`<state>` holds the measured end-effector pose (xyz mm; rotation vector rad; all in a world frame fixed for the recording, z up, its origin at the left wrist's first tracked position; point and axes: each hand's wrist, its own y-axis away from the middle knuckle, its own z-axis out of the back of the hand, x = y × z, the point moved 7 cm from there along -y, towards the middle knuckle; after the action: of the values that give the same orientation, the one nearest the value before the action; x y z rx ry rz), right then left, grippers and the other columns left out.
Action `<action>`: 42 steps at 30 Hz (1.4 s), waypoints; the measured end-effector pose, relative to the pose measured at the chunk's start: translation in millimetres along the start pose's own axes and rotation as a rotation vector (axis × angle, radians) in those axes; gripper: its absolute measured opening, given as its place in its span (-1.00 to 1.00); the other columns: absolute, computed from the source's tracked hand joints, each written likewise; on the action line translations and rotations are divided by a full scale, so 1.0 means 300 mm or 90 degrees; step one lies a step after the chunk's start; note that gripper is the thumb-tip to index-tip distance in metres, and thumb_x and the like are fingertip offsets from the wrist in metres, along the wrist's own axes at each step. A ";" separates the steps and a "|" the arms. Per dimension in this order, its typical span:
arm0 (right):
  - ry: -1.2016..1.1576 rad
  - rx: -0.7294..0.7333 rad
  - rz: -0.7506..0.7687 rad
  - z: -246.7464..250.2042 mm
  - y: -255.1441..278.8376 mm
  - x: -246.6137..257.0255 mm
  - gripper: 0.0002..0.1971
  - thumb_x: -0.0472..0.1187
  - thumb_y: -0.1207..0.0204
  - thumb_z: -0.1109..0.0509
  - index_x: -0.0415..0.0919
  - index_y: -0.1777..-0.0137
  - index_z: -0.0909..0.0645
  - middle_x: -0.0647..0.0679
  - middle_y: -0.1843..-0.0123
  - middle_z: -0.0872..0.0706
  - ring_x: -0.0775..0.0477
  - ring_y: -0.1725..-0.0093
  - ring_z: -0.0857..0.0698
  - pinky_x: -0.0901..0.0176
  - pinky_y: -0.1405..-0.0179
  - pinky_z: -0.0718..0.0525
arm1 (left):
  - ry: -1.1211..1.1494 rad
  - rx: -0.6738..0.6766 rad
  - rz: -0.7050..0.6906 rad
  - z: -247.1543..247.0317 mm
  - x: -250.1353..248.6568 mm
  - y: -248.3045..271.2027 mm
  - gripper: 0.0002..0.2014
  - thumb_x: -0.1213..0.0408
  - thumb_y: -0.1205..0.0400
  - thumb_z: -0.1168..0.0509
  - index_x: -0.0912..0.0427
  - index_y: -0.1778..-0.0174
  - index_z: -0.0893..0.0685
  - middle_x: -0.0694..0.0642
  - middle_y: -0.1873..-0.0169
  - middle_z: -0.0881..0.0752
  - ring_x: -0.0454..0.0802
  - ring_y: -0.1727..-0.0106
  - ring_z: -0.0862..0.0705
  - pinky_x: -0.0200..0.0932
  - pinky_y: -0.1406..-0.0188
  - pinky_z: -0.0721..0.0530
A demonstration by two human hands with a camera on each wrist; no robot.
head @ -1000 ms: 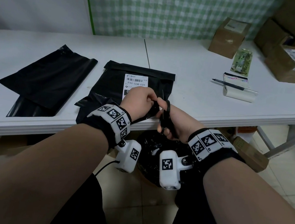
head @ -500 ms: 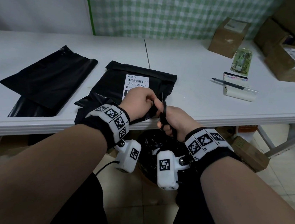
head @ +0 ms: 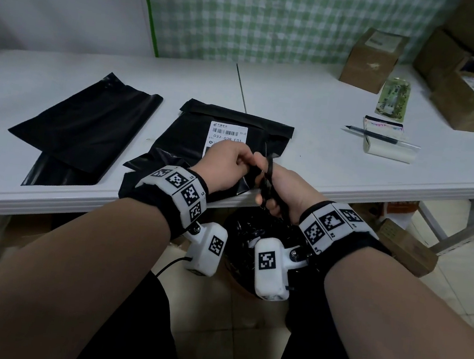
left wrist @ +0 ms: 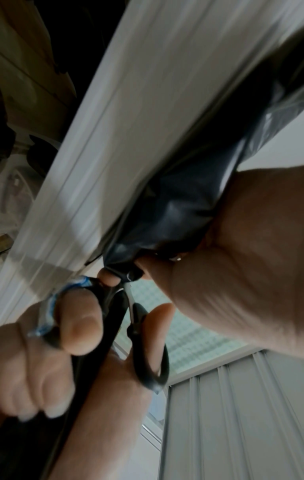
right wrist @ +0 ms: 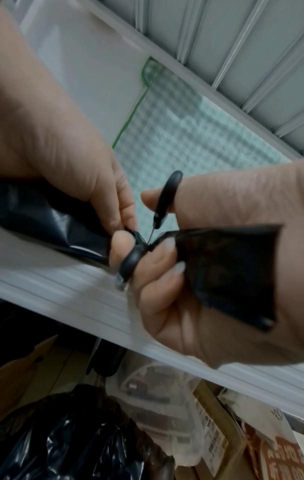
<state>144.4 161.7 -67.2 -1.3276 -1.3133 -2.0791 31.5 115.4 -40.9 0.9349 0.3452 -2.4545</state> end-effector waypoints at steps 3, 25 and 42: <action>-0.005 -0.027 0.032 0.000 -0.001 0.008 -0.59 0.26 -0.50 -0.30 -0.10 0.25 -0.45 -0.03 0.55 -0.51 0.14 0.76 -0.25 0.41 0.75 -0.21 | -0.003 -0.005 0.001 0.001 0.001 0.000 -0.85 0.46 -0.55 -0.26 0.25 0.11 -0.73 0.11 0.30 -0.67 0.01 0.21 -0.59 -0.26 0.29 -0.50; -0.050 -0.036 0.025 0.017 -0.004 0.019 -0.52 0.38 -0.48 -0.18 -0.03 0.31 -0.53 -0.04 0.54 -0.58 0.09 0.66 -0.35 0.36 0.62 -0.30 | 0.053 0.071 0.018 -0.002 -0.007 0.032 -0.88 0.48 -0.55 -0.32 0.26 0.08 -0.72 0.08 0.29 -0.63 -0.11 0.30 -0.52 -0.24 0.17 -0.51; -0.079 -0.084 0.039 0.042 -0.032 0.015 -0.49 0.37 -0.45 -0.23 -0.12 0.23 -0.57 -0.11 0.52 -0.58 0.10 0.73 -0.36 0.38 0.76 -0.26 | 0.035 0.123 0.049 0.007 -0.014 0.052 -0.89 0.46 -0.53 -0.36 0.18 0.11 -0.71 -0.02 0.41 -0.54 -0.18 0.37 -0.50 -0.39 0.30 -0.48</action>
<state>142.3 178.1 -66.7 -1.5550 -1.1844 -2.1027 41.2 102.9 -37.5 1.0765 0.0890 -2.4271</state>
